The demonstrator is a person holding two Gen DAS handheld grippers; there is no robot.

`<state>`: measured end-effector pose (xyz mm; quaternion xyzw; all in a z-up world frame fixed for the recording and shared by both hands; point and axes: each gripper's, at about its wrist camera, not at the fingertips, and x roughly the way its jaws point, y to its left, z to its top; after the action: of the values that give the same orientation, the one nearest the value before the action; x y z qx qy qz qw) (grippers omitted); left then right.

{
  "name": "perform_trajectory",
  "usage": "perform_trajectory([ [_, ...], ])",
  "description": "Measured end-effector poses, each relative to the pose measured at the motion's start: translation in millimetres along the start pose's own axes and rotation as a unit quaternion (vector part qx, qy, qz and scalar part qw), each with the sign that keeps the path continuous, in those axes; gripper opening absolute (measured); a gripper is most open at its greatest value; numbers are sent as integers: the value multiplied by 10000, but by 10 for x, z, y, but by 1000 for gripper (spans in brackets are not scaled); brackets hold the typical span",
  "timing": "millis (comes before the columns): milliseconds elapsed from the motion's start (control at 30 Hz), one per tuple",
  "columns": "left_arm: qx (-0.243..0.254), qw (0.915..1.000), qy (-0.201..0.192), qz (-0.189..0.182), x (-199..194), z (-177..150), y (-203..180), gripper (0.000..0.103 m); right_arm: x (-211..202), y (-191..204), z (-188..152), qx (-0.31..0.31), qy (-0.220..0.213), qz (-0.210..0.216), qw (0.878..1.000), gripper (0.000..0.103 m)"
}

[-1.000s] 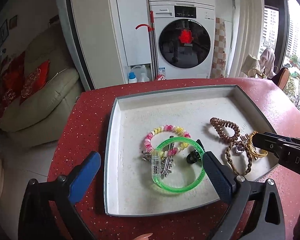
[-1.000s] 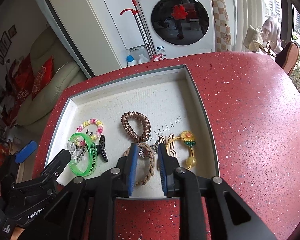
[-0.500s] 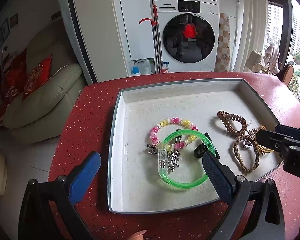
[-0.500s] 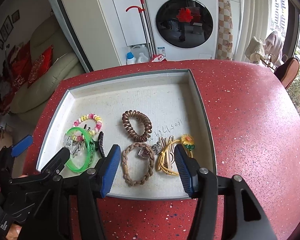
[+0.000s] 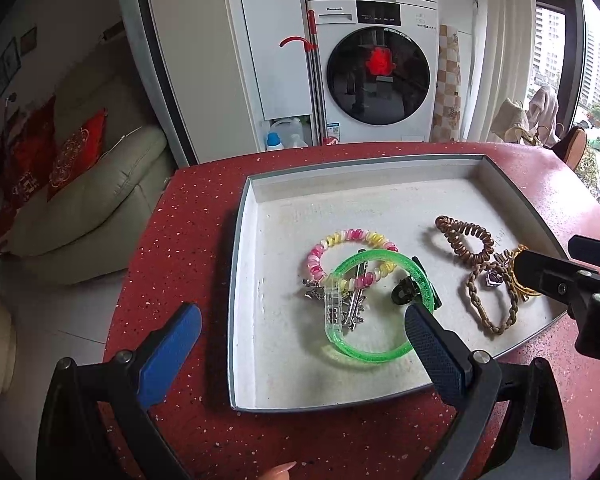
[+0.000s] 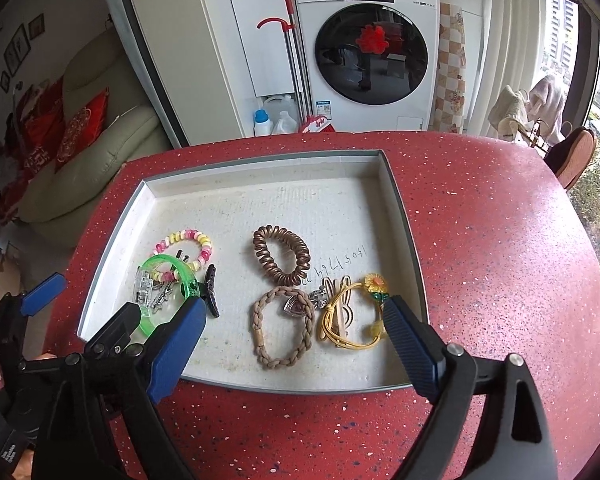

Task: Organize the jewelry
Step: 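Withdraw both open tools from the tray back over the table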

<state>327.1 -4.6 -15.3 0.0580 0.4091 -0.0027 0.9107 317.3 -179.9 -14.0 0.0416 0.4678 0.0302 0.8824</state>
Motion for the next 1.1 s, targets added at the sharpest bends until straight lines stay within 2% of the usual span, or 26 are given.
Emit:
perform_trajectory([
  [33,-7,10000,-1,11,-3,-7,7,103,-6,1,6,2,-42,-5,10000,95],
  [67,-15,10000,1,25,-3,-14,16,103,-19,-2,-1,5,-94,-17,10000,103],
  [200,-86,9999,76,9,2,-36,63,103,-84,42,0,-74,-333,-94,9994,103],
  [300,-143,9999,85,-41,-16,-57,91,103,-100,58,6,-48,-280,-36,9996,103],
  [533,-16,9999,141,-23,-62,-77,74,103,-78,70,-5,-195,6,-245,9995,103],
  [833,-52,9997,223,-63,-184,-156,106,103,-149,41,-136,-128,131,-115,9998,103],
  [967,-69,9997,222,-91,-293,-253,117,103,-252,44,-263,-143,19,-63,9999,103],
  [1100,-138,9999,20,-65,-476,-374,123,103,-405,48,-397,-99,-237,-8,9997,103],
])
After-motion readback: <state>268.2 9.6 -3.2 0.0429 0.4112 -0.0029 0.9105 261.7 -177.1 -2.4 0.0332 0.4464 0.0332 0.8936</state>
